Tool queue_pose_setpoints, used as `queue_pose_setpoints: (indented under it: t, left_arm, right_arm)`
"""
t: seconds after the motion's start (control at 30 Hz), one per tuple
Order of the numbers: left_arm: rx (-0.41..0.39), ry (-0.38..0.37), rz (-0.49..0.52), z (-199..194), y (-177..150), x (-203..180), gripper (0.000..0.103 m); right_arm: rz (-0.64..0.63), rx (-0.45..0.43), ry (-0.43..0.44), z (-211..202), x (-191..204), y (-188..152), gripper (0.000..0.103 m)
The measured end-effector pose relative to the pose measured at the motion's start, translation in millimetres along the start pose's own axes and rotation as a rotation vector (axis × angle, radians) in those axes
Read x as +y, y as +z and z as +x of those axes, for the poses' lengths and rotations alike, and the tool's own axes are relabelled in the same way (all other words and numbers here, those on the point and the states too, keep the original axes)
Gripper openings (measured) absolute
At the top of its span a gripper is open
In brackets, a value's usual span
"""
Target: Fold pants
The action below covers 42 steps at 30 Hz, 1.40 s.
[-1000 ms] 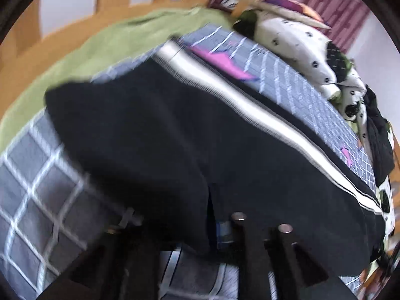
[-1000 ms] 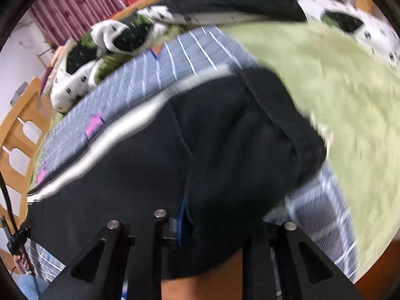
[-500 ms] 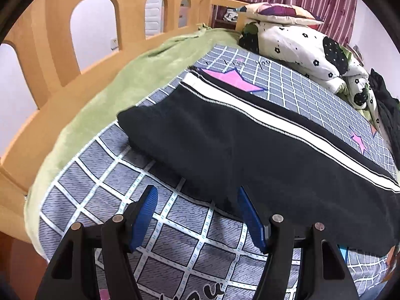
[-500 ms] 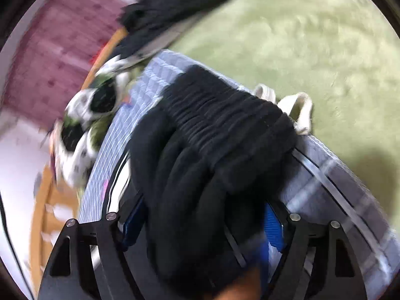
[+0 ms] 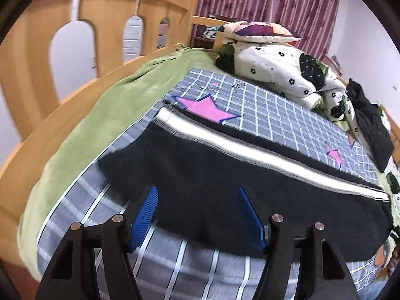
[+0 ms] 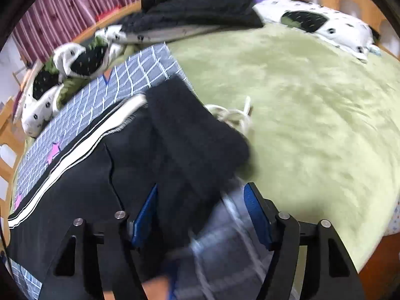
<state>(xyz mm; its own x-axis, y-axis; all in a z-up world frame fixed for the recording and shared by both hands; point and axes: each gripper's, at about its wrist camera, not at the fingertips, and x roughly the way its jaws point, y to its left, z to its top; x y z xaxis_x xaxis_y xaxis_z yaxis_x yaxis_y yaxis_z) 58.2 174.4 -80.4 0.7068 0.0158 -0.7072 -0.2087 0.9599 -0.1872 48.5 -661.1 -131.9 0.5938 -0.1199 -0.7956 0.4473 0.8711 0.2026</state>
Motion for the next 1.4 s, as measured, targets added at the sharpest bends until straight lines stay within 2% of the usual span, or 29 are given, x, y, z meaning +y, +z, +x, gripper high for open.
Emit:
queue_pose_setpoints:
  t: [0.1,0.2,0.27,0.33,0.47,0.53,0.57,0.6,0.63,0.7,0.87,0.97,1.0,1.07,1.1,1.13,1.17,1.27,1.33,1.4]
  left_arm:
    - [0.012,0.006,0.017,18.3,23.1,-4.5,0.064]
    - [0.036,0.000,-0.021,46.3,50.5,4.0,0.064]
    - [0.060,0.010,-0.033,68.0,64.9,10.8,0.064]
    - [0.081,0.060,-0.041,94.4,78.3,18.4,0.064]
    - [0.118,0.117,-0.038,141.2,99.7,31.6,0.063]
    - [0.134,0.159,-0.024,163.6,106.9,35.1,0.051]
    - [0.151,0.172,-0.013,174.4,109.5,36.2,0.032]
    - [0.157,0.168,0.004,179.7,112.6,36.8,0.023]
    - [0.123,0.108,0.016,175.0,116.5,37.9,0.020]
    - [0.032,0.048,0.004,156.1,120.7,44.9,0.019]
    - [0.089,0.075,-0.004,169.1,110.4,52.5,0.020]
    - [0.082,0.070,0.006,169.7,103.6,54.3,0.021]
    - [0.084,0.062,0.000,168.8,103.2,55.4,0.021]
    - [0.088,0.047,-0.011,166.4,102.0,56.9,0.021]
    - [0.088,0.044,-0.009,164.6,101.6,58.3,0.021]
    - [0.087,0.047,0.003,164.0,101.3,57.3,0.021]
    - [0.088,0.052,0.014,163.2,102.3,56.6,0.021]
    - [0.033,0.026,0.004,149.7,104.0,57.1,0.021]
    - [0.000,0.002,-0.018,141.1,111.0,59.6,0.021]
    - [0.010,0.012,-0.028,148.5,116.3,58.6,0.021]
  right_arm:
    - [-0.049,-0.035,-0.069,-25.3,8.7,-3.8,0.069]
    - [-0.098,-0.095,-0.108,-47.3,36.7,4.2,0.069]
    - [-0.147,-0.135,-0.107,-58.0,62.5,9.8,0.069]
    - [-0.204,-0.159,-0.089,-60.7,94.8,18.5,0.069]
    - [-0.317,-0.156,-0.048,-39.2,166.7,32.4,0.069]
    - [-0.365,-0.138,0.006,-18.8,204.8,34.3,0.069]
    - [-0.383,-0.132,0.027,-12.1,216.8,30.9,0.069]
    - [-0.424,-0.118,0.062,0.5,239.0,29.0,0.069]
    - [-0.464,-0.108,0.082,11.5,257.8,26.8,0.069]
    - [-0.541,-0.083,0.112,31.3,290.9,19.8,0.069]
    - [-0.671,-0.033,0.188,72.2,350.9,12.2,0.069]
    - [-0.756,0.043,0.230,98.7,377.4,8.1,0.069]
    - [-0.799,0.097,0.239,110.1,384.5,3.5,0.069]
    - [-0.875,0.177,0.215,125.5,391.9,-6.9,0.056]
    - [-0.933,0.166,0.212,124.2,395.0,-15.2,0.048]
    - [-0.966,0.172,0.240,119.9,397.0,-20.2,0.013]
    - [-0.982,0.190,0.252,117.7,399.1,-23.3,0.004]
    - [-1.047,0.129,0.197,102.7,402.5,-34.6,0.003]
    - [-0.986,0.087,0.233,89.0,398.9,-26.7,0.003]
    - [-0.899,0.035,0.295,75.7,392.2,-11.0,0.003]
